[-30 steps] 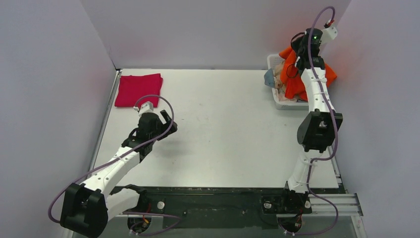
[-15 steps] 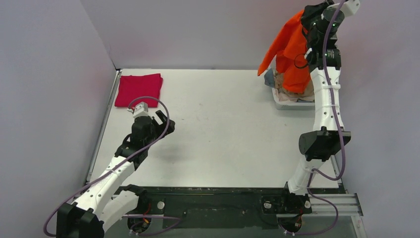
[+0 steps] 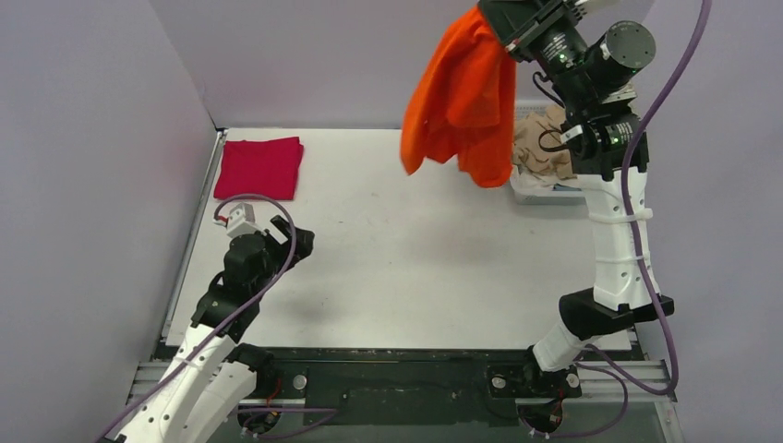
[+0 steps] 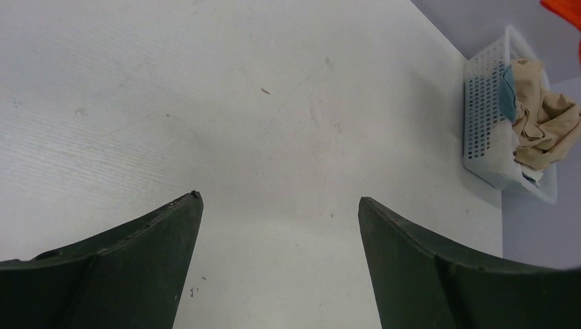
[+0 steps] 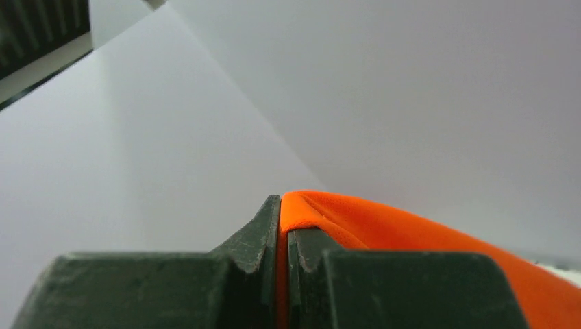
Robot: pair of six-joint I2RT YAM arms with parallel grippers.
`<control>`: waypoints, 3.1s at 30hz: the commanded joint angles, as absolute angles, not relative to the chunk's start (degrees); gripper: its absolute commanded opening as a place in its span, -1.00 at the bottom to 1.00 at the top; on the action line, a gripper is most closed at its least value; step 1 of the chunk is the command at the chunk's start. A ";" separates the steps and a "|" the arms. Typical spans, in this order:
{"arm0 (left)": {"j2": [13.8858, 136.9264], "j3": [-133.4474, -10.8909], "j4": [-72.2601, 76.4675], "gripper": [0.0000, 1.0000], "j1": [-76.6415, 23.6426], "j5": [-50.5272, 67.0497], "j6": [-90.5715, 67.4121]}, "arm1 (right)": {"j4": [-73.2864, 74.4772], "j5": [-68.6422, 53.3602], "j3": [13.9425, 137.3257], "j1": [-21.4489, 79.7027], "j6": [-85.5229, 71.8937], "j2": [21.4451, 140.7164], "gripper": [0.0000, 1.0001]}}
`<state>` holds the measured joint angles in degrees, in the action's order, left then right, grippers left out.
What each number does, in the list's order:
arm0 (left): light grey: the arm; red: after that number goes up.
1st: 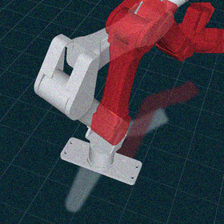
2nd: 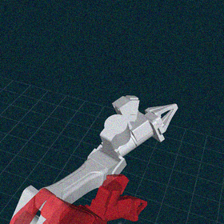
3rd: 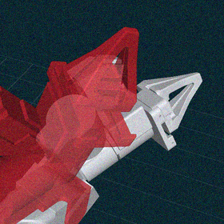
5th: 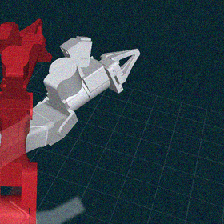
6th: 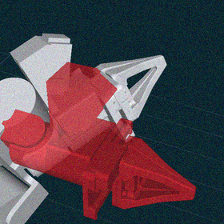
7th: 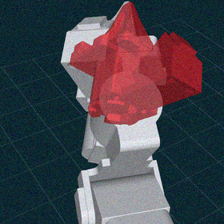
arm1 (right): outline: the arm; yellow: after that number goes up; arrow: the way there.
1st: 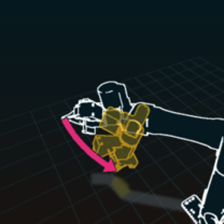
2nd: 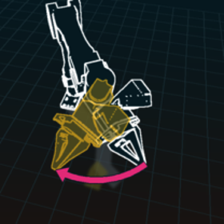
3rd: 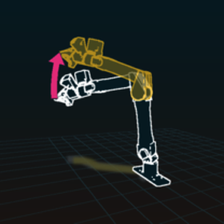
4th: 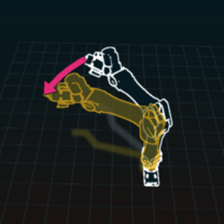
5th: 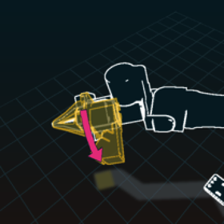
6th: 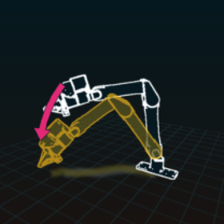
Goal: Fold and stack the t-shirts
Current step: Move the tshirt to the center of the board, then flatten out the tshirt
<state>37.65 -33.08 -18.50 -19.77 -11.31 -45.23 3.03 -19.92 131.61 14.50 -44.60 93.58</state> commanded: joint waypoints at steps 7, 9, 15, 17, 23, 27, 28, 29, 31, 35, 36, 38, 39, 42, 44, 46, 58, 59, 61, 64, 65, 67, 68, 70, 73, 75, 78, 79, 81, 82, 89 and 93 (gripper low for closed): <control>30.10 -36.24 -33.25 0.89 -19.61 -18.35 -53.40 | 8.57 -30.09 117.42 30.40 -40.39 90.14 -1.00; 28.55 -36.30 -35.68 0.89 -19.66 -19.43 -54.71 | 10.82 -29.43 108.93 31.83 -37.50 88.13 -1.00; 27.08 -35.59 -40.09 0.89 -19.60 -19.61 -55.77 | 13.60 -7.70 71.69 28.94 -32.54 75.79 -1.00; 28.11 -35.17 -40.01 0.89 -19.60 -18.65 -55.36 | 13.58 4.62 61.25 27.29 -33.31 72.44 -1.00; 33.49 -32.42 -34.49 0.89 -19.60 -13.42 -53.49 | 18.39 20.05 50.21 24.73 -31.56 66.95 -0.03; 37.35 -30.53 -27.50 0.89 -19.51 -10.52 -53.90 | 19.89 26.23 50.48 31.52 -29.46 61.67 0.90; 37.92 -29.96 -25.07 0.89 -19.51 -9.68 -53.80 | 18.77 24.38 50.51 33.76 -29.60 60.37 0.92; 39.36 -29.74 -24.09 0.89 -19.45 -9.23 -53.84 | 17.91 22.91 50.42 34.94 -29.87 60.07 0.92; 41.52 -29.60 -21.95 0.89 -19.24 -8.78 -53.51 | 13.75 13.60 50.42 38.63 -30.38 60.63 0.93; 44.92 -30.30 -20.74 0.89 -17.97 -11.18 -52.31 | 10.58 10.33 56.59 53.09 -31.05 70.17 0.93; 45.53 -30.38 -20.74 0.89 -16.75 -11.57 -52.30 | 11.57 9.91 58.44 55.06 -31.04 75.57 0.92; 46.02 -30.33 -20.24 0.89 -13.97 -10.28 -51.89 | 13.19 9.42 63.85 60.33 -32.28 84.16 0.89; 46.08 -29.97 -20.05 0.89 -13.05 -8.48 -51.91 | 14.02 8.97 67.71 63.16 -32.39 86.77 0.85; 45.62 -28.73 -19.55 0.89 -9.56 -5.40 -52.18 | 20.09 11.17 75.76 66.56 -32.65 98.44 0.81; 44.97 -27.87 -20.04 0.89 -8.67 -5.25 -52.46 | 21.95 12.23 80.27 68.00 -32.92 103.52 0.78; 44.26 -27.41 -21.22 0.89 -8.24 -6.10 -52.90 | 22.22 11.48 83.17 68.69 -33.53 107.15 0.75; 40.62 -26.32 -24.61 0.89 -7.12 -10.78 -55.07 | 28.94 11.44 85.37 67.57 -38.25 117.99 0.50; 40.53 -26.18 -24.57 0.89 -7.08 -10.93 -55.18 | 29.52 10.99 85.40 67.40 -38.37 118.75 0.46; 40.36 -26.12 -24.68 0.89 -7.12 -11.56 -55.46 | 30.49 10.10 85.66 67.06 -38.56 120.05 0.38; 40.60 -26.15 -24.64 0.89 -6.96 -12.29 -55.90 | 31.91 9.17 86.29 66.80 -38.17 121.71 0.28; 40.82 -26.17 -24.35 0.89 -7.01 -12.30 -55.94 | 32.10 8.85 86.21 66.62 -38.25 122.10 0.04; 41.24 -26.19 -23.52 0.89 -7.02 -11.58 -55.87 | 31.85 8.62 85.34 66.07 -38.55 121.50 -0.42; 41.40 -26.08 -23.10 0.89 -7.02 -10.91 -55.78 | 31.39 8.79 84.05 65.69 -38.55 120.82 -0.73; 41.94 -25.77 -21.50 0.89 -7.00 -9.58 -55.62 | 29.14 9.13 81.28 64.96 -38.62 117.72 -1.00; 44.07 -25.41 -17.02 0.89 -7.06 -6.30 -54.44 | 24.41 8.45 76.44 63.98 -37.87 109.70 -1.00; 46.06 -25.47 -13.84 0.89 -7.22 -2.91 -53.07 | 22.05 8.86 74.09 63.23 -37.01 103.73 -1.00; 49.03 -26.01 -8.48 0.89 -7.88 2.23 -52.10 | 20.07 13.33 70.38 60.75 -36.94 92.96 -1.00; 50.66 -26.28 -7.84 0.89 -8.76 2.76 -51.83 | 19.96 15.53 68.29 59.40 -36.97 90.73 -1.00; 53.37 -27.69 -7.01 0.89 -11.00 1.68 -51.14 | 19.94 18.62 65.02 57.19 -36.94 84.69 -1.00; 54.37 -28.87 -6.87 0.89 -11.92 1.06 -50.88 | 20.41 19.81 63.93 56.50 -36.86 80.74 -1.00; 67.88 -35.40 -5.99 0.89 -20.04 -3.23 -50.06 | 25.30 30.59 53.48 48.00 -38.94 64.64 -1.00; 75.32 -38.16 -3.80 0.88 -21.77 -3.39 -50.10 | 26.78 31.52 49.67 44.42 -39.06 59.17 -1.00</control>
